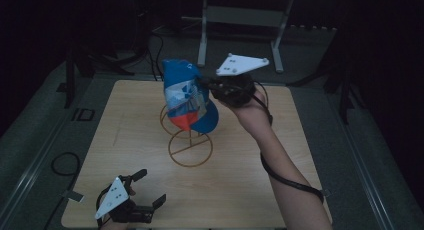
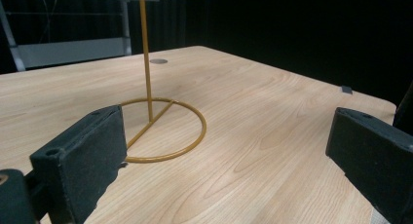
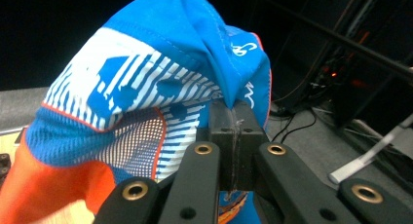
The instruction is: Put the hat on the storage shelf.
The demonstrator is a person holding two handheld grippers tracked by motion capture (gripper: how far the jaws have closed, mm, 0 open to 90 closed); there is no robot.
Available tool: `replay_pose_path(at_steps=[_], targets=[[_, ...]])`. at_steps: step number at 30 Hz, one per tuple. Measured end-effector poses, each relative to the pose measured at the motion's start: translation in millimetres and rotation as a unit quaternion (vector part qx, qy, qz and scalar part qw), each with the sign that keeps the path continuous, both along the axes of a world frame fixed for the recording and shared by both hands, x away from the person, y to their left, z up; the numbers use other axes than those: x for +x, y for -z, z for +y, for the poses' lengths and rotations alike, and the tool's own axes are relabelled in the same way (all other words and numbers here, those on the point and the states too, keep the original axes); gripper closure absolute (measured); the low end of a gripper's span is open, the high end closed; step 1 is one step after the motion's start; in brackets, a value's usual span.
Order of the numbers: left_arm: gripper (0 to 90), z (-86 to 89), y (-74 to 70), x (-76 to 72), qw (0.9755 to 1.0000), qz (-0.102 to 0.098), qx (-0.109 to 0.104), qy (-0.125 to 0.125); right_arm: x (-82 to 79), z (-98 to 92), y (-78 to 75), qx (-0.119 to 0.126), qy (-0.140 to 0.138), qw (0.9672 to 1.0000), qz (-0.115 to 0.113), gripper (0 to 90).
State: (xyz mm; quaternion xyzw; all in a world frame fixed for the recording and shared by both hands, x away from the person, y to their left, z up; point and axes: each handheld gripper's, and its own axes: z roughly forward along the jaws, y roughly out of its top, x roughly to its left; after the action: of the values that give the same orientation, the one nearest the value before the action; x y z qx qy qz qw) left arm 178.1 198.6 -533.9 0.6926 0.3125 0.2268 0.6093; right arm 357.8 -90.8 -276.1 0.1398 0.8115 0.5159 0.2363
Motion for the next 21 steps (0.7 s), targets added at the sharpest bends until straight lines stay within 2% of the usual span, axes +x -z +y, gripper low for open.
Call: replay_pose_path(at_steps=[3, 8, 12, 18, 21], targets=[[1.6, 1.4, 2.2, -0.2, 1.0000, 0.004, 0.000, 0.002, 7.4, 20.2, 4.7, -0.014, -0.010, 0.9997, 0.014, 90.0], [1.6, 3.9, 4.3, 0.0, 1.0000, 0.008, -0.002, 0.003, 14.8, 41.6, 15.2, -0.039, -0.019, 0.9986, 0.029, 90.0], [1.6, 5.1, 5.1, 1.3, 0.9999, 0.010, -0.003, 0.004, 21.6, 51.1, 23.6, -0.046, -0.023, 0.9976, 0.046, 89.9], [1.6, 3.0, 8.0, 1.5, 0.9998, 0.014, 0.002, 0.011, 27.5, 63.9, 32.2, -0.063, -0.025, 0.9962, 0.054, 89.9], [1.6, 2.7, 8.5, 1.2, 0.9998, 0.015, 0.004, 0.013, 29.1, 67.9, 36.0, -0.069, -0.028, 0.9951, 0.065, 89.8]])
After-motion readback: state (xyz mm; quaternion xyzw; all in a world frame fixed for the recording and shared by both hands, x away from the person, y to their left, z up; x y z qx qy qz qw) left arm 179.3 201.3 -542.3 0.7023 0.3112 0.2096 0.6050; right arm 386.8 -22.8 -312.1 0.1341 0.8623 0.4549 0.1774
